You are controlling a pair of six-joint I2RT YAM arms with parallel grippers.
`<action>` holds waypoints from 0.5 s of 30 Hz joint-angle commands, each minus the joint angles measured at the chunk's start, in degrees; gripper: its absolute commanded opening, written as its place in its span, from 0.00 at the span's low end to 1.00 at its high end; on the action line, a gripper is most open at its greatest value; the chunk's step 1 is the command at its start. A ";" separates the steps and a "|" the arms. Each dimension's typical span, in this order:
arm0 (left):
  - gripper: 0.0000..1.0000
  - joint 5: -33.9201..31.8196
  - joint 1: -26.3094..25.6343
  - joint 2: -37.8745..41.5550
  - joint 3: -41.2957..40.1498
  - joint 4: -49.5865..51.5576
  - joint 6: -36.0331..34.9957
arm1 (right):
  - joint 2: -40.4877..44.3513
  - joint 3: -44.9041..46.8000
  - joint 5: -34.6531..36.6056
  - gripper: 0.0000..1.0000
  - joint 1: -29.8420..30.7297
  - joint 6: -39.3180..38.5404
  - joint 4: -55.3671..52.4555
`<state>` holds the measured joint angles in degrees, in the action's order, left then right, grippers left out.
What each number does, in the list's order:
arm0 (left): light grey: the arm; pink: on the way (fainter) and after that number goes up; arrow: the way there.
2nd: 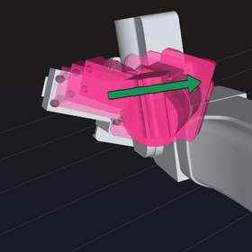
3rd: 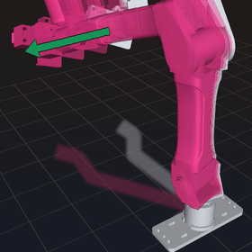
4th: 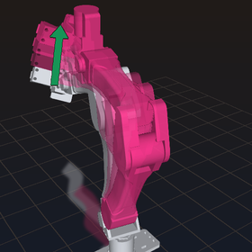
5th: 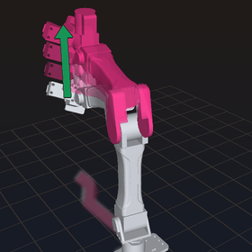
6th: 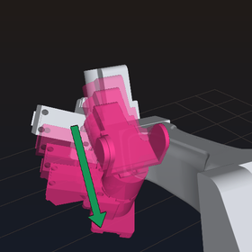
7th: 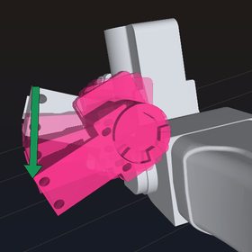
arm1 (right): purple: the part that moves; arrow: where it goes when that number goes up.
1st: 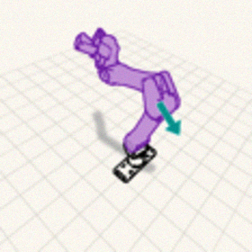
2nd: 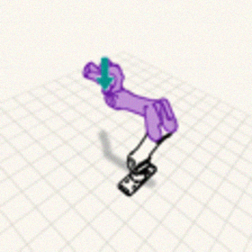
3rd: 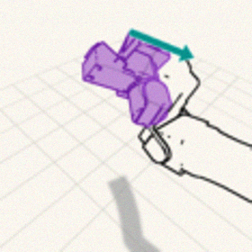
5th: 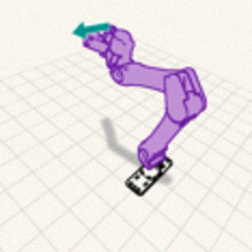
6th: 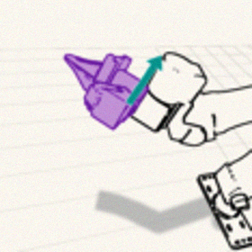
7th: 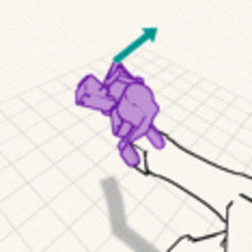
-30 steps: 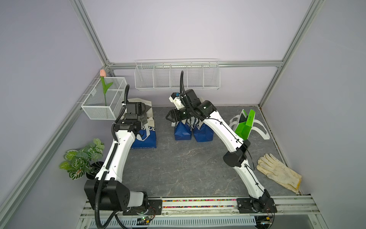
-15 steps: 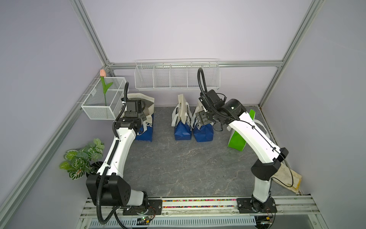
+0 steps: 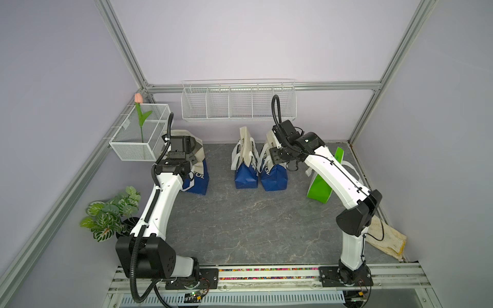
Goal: Open the takeout bag
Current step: Place the takeout bag at the center of the board, then move the takeout bag to the center of the board.
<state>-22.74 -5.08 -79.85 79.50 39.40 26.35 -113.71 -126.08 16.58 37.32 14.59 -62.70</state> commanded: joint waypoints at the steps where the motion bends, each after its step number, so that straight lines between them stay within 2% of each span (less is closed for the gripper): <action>1: 0.62 1.90 0.32 2.70 2.54 3.12 2.58 | -0.90 -1.28 -0.17 0.40 -0.08 -0.08 -0.33; 7: 0.67 4.63 0.32 4.69 4.26 7.29 4.15 | 0.76 -1.29 1.44 0.07 0.20 0.18 -2.60; 15: 0.67 14.76 -0.90 10.35 1.60 8.37 9.13 | 10.08 6.77 2.84 0.07 3.21 1.05 -2.34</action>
<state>-12.84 -5.13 -71.77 81.47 45.69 32.56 -109.73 -121.27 18.02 38.81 14.98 -64.36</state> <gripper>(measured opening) 0.672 0.073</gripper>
